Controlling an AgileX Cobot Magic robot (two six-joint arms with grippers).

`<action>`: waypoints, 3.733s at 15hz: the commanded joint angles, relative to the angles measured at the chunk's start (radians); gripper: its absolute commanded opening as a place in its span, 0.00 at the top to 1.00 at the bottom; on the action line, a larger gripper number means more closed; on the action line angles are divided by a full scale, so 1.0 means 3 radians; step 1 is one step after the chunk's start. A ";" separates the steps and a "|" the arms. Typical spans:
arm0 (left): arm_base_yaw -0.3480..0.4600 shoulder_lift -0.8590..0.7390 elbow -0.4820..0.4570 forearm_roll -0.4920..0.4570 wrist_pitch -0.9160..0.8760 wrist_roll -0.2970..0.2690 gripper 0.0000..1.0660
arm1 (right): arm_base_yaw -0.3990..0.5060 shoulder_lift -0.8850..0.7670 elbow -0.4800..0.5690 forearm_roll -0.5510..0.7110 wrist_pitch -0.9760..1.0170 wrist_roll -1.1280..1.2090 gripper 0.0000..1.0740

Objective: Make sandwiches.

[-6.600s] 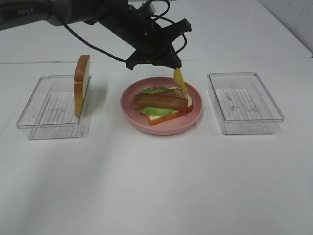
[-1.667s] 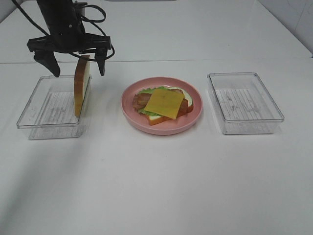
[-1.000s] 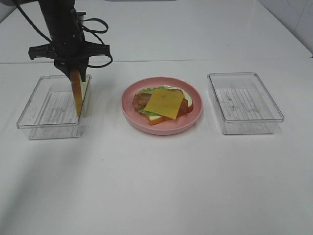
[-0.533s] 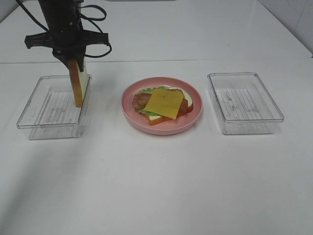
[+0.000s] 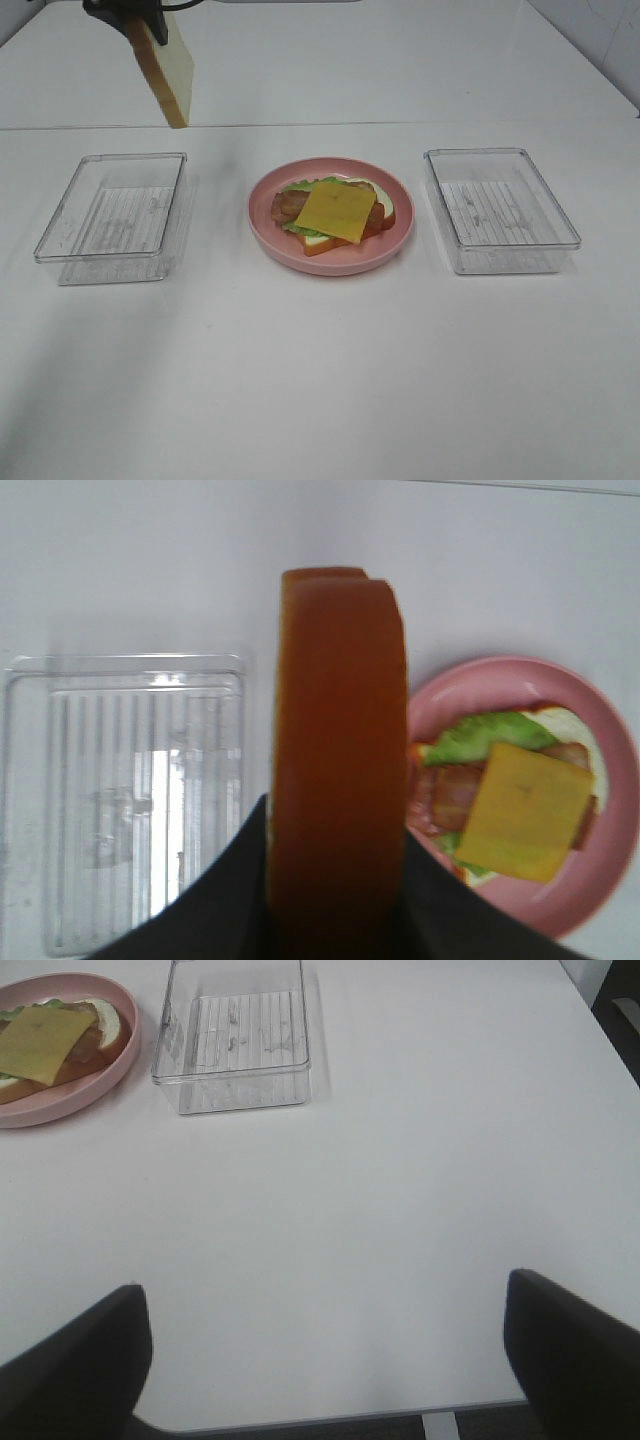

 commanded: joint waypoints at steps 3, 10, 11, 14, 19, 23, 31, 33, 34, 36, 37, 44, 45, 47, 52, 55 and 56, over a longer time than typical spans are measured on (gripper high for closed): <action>-0.0010 -0.0023 -0.0020 -0.0867 -0.0213 0.0397 1.00 | -0.0020 -0.0113 0.0013 0.0020 -0.0030 -0.0023 0.15; -0.0163 0.0387 -0.0020 -0.1733 -0.0393 0.0843 1.00 | -0.0020 -0.0113 0.0013 0.0020 -0.0030 -0.0023 0.15; -0.0223 0.0453 -0.0020 -0.1743 -0.0430 0.0900 1.00 | -0.0020 -0.0113 0.0013 0.0020 -0.0030 -0.0023 0.15; -0.0370 0.0697 -0.0020 -0.1973 -0.0517 0.1087 1.00 | -0.0020 -0.0113 0.0013 0.0020 -0.0030 -0.0023 0.15; -0.0377 0.0933 -0.0020 -0.2340 -0.0620 0.1443 1.00 | -0.0020 -0.0110 0.0013 0.0020 -0.0030 -0.0023 0.15; -0.0360 0.1093 -0.0020 -0.2317 -0.0627 0.1493 1.00 | -0.0020 -0.0110 0.0013 0.0020 -0.0030 -0.0023 0.15; -0.0360 0.1153 -0.0020 -0.1427 -0.0600 0.0883 0.58 | -0.0020 -0.0110 0.0013 0.0020 -0.0030 -0.0023 0.15; -0.0360 0.1153 -0.0020 -0.1420 -0.0627 0.0890 0.19 | -0.0020 -0.0110 0.0013 0.0020 -0.0030 -0.0023 0.15; -0.0360 0.1153 -0.0020 -0.1417 -0.0627 0.0890 0.14 | -0.0020 -0.0110 0.0013 0.0020 -0.0030 -0.0023 0.15; -0.0360 0.1097 -0.0020 -0.1313 -0.0517 0.0887 0.06 | -0.0020 -0.0110 0.0013 0.0020 -0.0030 -0.0023 0.15; -0.0360 0.1053 -0.0030 -0.1187 -0.0407 0.0867 0.06 | -0.0020 -0.0110 0.0013 0.0020 -0.0030 -0.0023 0.15; -0.0360 0.0687 -0.0520 -0.0377 0.0313 0.0717 0.06 | -0.0020 -0.0110 0.0013 0.0027 -0.0030 -0.0023 0.15; -0.0360 0.0630 -0.0510 -0.0350 0.0313 0.0717 0.06 | -0.0020 -0.0110 0.0013 0.0027 -0.0030 -0.0023 0.15; -0.0300 0.0287 -0.0177 -0.0183 0.0313 0.0730 0.06 | -0.0020 -0.0110 0.0013 0.0027 -0.0030 -0.0023 0.15; 0.0060 -0.0927 0.1307 0.0137 0.0313 0.0857 0.06 | -0.0020 -0.0110 0.0013 0.0027 -0.0030 -0.0023 0.15; 0.0560 -0.1873 0.2263 0.0203 0.0257 0.0990 0.06 | -0.0020 -0.0110 0.0013 0.0027 -0.0030 -0.0023 0.15; 0.0650 -0.2023 0.2397 0.0200 0.0237 0.1023 0.06 | -0.0020 -0.0110 0.0013 0.0027 -0.0030 -0.0023 0.15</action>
